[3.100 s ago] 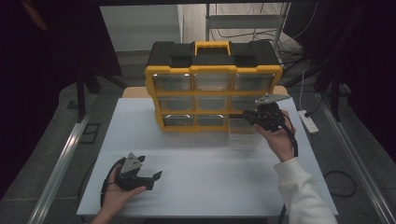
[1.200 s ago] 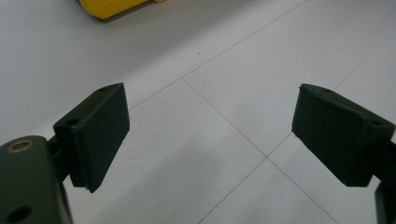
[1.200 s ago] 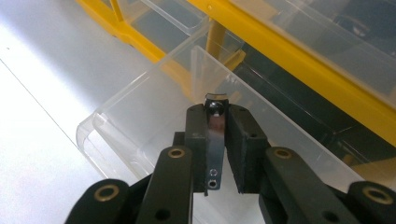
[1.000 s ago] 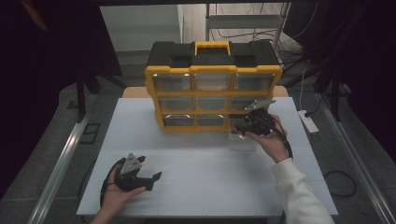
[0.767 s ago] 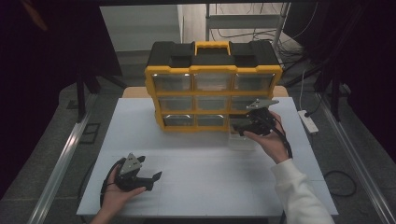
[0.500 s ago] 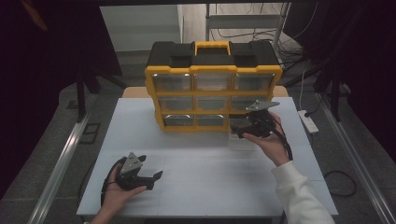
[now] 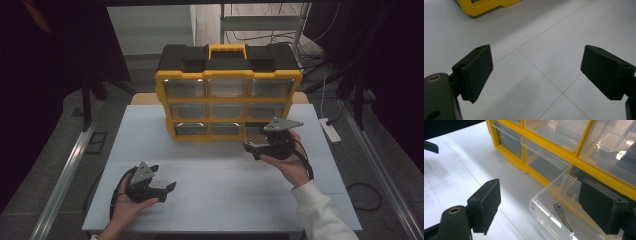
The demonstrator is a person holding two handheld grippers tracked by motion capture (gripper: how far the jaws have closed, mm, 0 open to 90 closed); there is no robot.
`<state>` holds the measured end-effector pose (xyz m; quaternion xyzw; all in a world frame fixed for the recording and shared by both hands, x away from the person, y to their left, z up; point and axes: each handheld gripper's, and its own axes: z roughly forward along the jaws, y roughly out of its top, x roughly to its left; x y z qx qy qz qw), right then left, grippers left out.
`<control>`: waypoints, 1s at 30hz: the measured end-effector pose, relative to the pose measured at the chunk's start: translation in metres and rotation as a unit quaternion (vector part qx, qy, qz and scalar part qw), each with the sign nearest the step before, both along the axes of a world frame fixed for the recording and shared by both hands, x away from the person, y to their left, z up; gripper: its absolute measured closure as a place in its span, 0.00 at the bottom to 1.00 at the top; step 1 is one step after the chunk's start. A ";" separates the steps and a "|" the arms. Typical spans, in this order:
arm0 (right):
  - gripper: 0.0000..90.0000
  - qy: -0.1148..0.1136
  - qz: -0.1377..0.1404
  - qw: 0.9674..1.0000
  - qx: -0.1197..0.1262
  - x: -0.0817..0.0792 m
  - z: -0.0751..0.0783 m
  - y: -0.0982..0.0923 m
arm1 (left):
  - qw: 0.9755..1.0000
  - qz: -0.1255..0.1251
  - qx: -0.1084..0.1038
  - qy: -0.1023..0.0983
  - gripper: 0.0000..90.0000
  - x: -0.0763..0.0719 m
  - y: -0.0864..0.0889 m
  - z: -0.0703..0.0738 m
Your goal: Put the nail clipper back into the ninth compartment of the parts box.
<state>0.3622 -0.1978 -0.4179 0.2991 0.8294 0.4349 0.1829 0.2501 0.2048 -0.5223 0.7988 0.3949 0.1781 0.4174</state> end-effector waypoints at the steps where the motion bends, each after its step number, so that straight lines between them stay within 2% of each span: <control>1: 0.21 -0.001 0.001 1.000 0.000 -0.002 -0.001 0.000 | 1.000 0.001 0.000 -0.001 0.13 -0.001 0.000 0.000; 5: 0.21 -0.007 0.005 1.000 0.001 -0.009 -0.004 0.000 | 1.000 0.001 0.001 -0.001 0.13 -0.001 -0.001 0.000; 9: 0.21 -0.009 0.006 1.000 0.014 -0.022 -0.011 -0.003 | 1.000 -0.001 0.004 -0.001 0.13 -0.001 -0.002 0.000; 15: 0.19 -0.004 0.021 1.000 0.002 -0.038 -0.024 -0.007 | 1.000 -0.001 0.001 0.001 0.13 -0.001 -0.002 0.000; 18: 0.19 0.010 0.013 1.000 0.002 -0.048 -0.035 -0.019 | 1.000 -0.002 0.002 0.001 0.13 -0.002 -0.002 0.000; 21: 0.19 0.013 0.007 1.000 0.008 -0.054 -0.041 -0.029 | 1.000 -0.002 0.003 0.001 0.13 -0.002 -0.002 -0.001; 27: 0.19 0.026 -0.030 0.999 0.011 -0.079 -0.067 -0.067 | 1.000 0.002 0.003 0.003 0.13 -0.002 -0.003 -0.002; 30: 0.18 0.033 -0.033 0.999 0.007 -0.083 -0.075 -0.077 | 1.000 0.004 0.000 0.006 0.13 -0.002 -0.003 -0.002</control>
